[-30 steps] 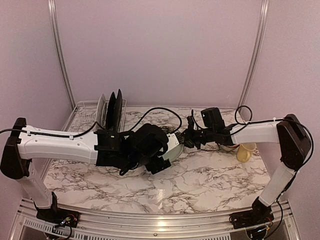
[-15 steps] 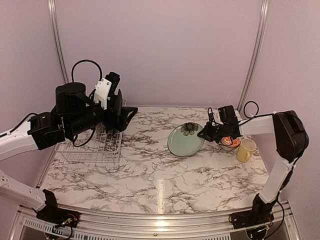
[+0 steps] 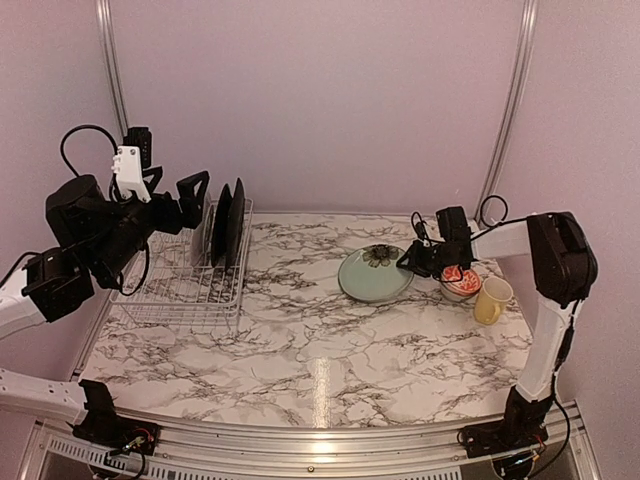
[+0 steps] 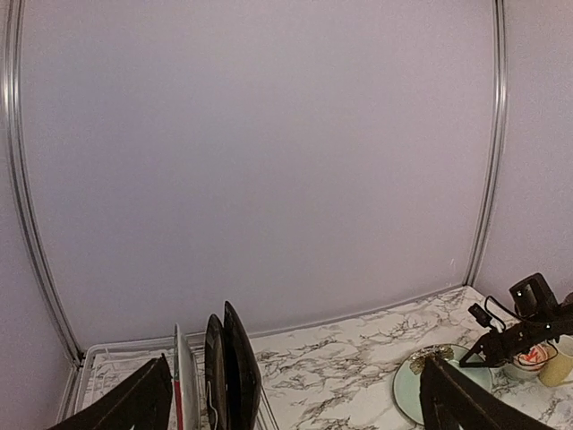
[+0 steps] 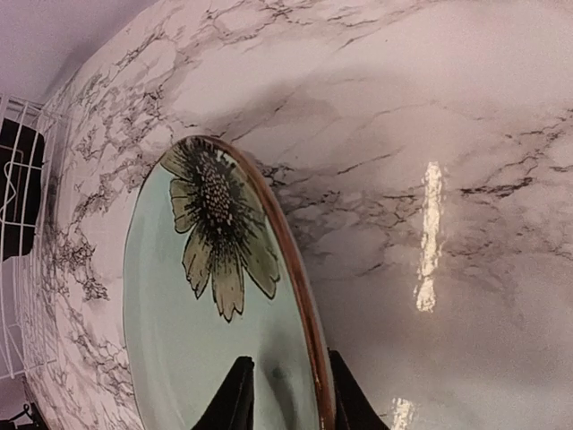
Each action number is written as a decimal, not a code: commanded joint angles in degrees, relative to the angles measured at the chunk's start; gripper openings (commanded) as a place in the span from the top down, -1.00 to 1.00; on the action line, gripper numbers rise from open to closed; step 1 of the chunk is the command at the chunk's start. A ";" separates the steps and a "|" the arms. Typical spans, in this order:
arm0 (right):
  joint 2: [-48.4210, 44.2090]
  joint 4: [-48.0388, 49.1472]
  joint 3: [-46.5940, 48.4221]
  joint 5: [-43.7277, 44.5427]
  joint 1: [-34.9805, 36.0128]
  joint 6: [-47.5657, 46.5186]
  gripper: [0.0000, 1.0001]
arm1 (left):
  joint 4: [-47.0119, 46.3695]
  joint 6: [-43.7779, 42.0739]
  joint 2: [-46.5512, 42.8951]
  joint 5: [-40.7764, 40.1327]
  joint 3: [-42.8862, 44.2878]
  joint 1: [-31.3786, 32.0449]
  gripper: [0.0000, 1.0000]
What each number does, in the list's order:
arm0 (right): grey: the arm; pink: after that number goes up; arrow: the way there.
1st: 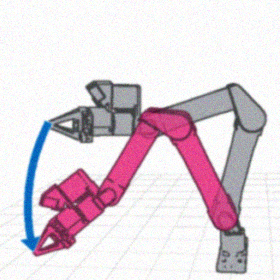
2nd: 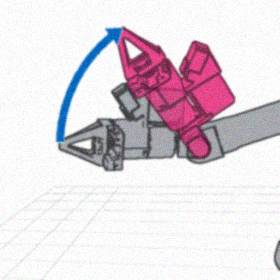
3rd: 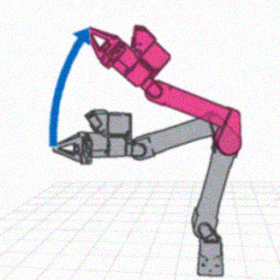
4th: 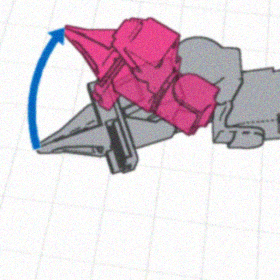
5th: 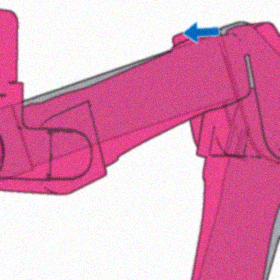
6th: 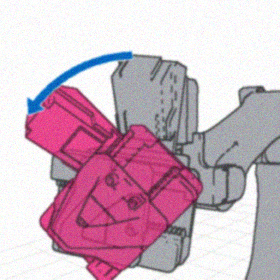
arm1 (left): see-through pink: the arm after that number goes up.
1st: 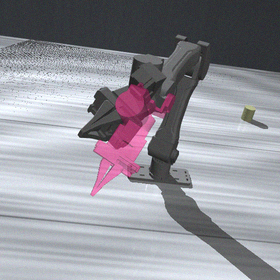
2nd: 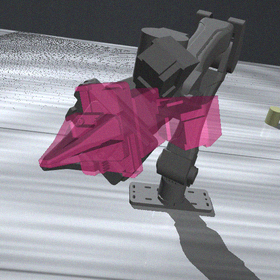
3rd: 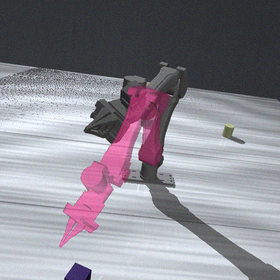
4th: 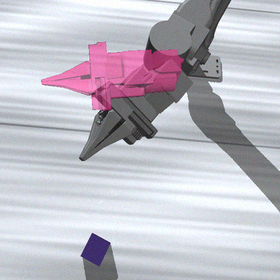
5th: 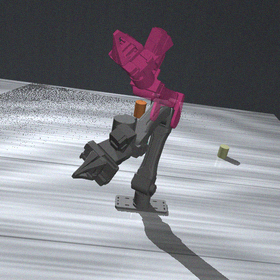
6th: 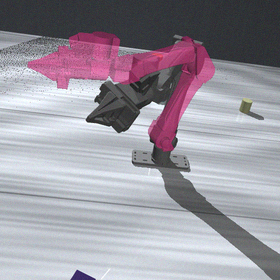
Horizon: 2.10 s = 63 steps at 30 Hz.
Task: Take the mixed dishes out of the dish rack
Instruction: Place the plate at the center of the board, then grab the plate from the dish rack.
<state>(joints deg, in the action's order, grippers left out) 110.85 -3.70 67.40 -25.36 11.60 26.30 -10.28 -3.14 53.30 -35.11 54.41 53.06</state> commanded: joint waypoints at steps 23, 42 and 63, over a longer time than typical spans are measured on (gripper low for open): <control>-3.49 -17.28 11.18 22.13 7.61 -14.80 -0.51 | 0.35 6.24 1.33 -0.83 1.13 -15.12 -0.98; -25.62 -19.56 -4.06 21.36 15.21 -12.57 -0.55 | 13.39 23.82 34.54 48.25 16.09 -44.26 -0.71; -29.60 -18.64 -6.66 17.19 15.30 -10.93 -0.54 | 31.93 19.12 49.62 41.51 29.06 -42.71 0.43</control>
<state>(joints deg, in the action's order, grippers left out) 80.58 -23.11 60.90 -6.57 26.48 14.15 15.31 18.13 100.36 9.58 80.95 9.98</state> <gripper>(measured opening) 0.776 0.316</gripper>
